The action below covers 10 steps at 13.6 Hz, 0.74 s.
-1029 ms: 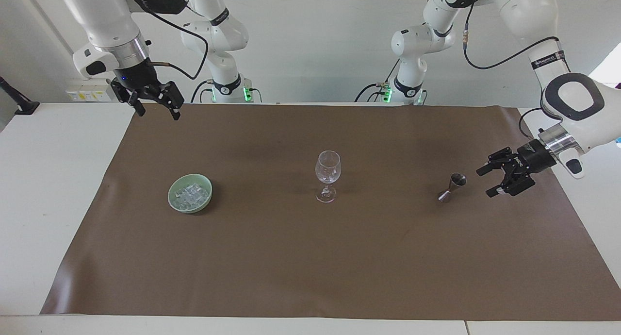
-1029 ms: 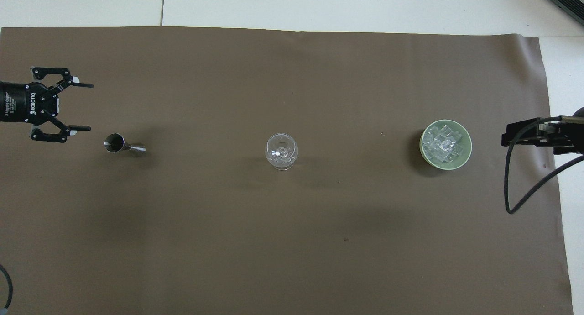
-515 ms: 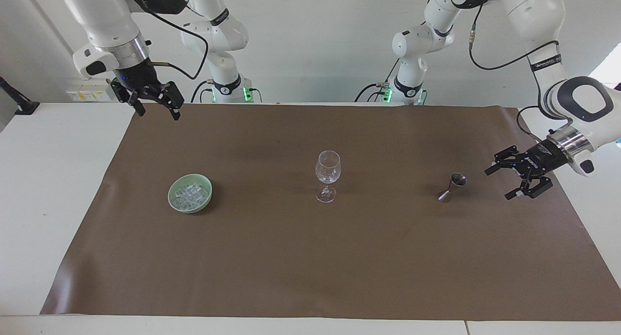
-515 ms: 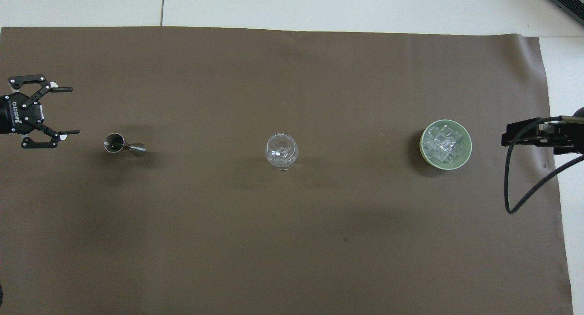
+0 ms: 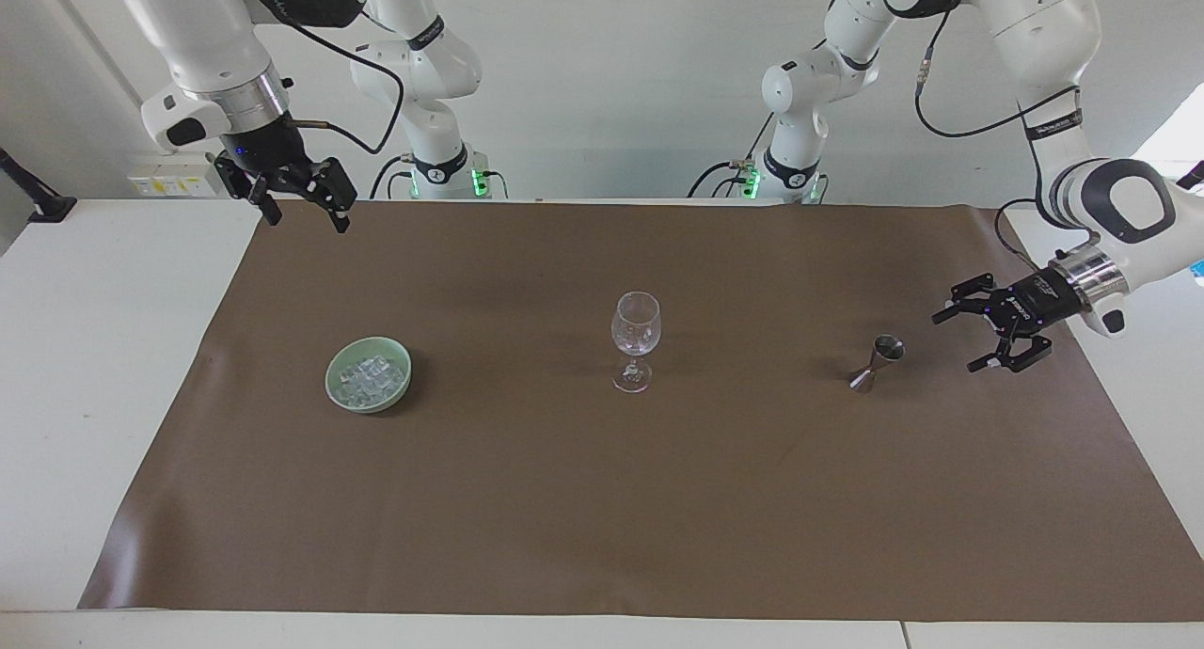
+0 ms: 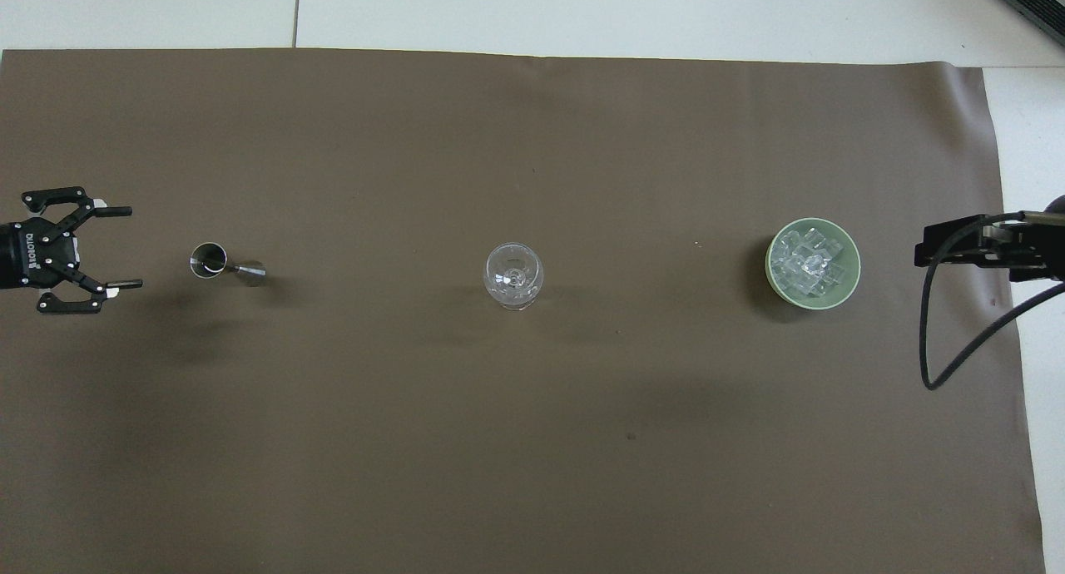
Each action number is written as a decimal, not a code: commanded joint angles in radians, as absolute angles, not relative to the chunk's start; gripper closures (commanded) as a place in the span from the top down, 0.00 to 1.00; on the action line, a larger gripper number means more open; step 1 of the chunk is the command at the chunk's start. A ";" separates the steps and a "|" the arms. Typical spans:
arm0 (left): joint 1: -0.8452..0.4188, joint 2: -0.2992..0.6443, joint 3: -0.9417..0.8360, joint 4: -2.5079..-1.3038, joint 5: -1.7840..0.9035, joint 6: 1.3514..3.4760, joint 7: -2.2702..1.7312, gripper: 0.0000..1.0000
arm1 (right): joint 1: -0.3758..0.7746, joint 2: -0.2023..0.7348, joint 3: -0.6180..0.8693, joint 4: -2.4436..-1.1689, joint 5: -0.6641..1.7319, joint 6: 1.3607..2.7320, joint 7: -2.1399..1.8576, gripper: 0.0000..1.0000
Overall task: Pour wine and add ice with both arms
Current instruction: 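Move the open left gripper around the silver cup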
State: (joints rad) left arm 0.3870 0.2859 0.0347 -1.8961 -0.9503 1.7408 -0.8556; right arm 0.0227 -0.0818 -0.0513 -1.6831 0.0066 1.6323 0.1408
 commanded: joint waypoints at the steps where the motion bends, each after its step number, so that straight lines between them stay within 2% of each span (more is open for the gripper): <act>1: 0.399 0.270 0.026 -1.980 -1.001 1.749 -0.853 1.00 | 0.012 -0.098 -0.043 -1.697 0.002 1.632 0.121 1.00; 10: 0.374 0.275 0.025 -2.123 -1.144 1.871 -0.756 1.00 | 0.012 -0.098 -0.043 -1.698 0.002 1.632 0.121 1.00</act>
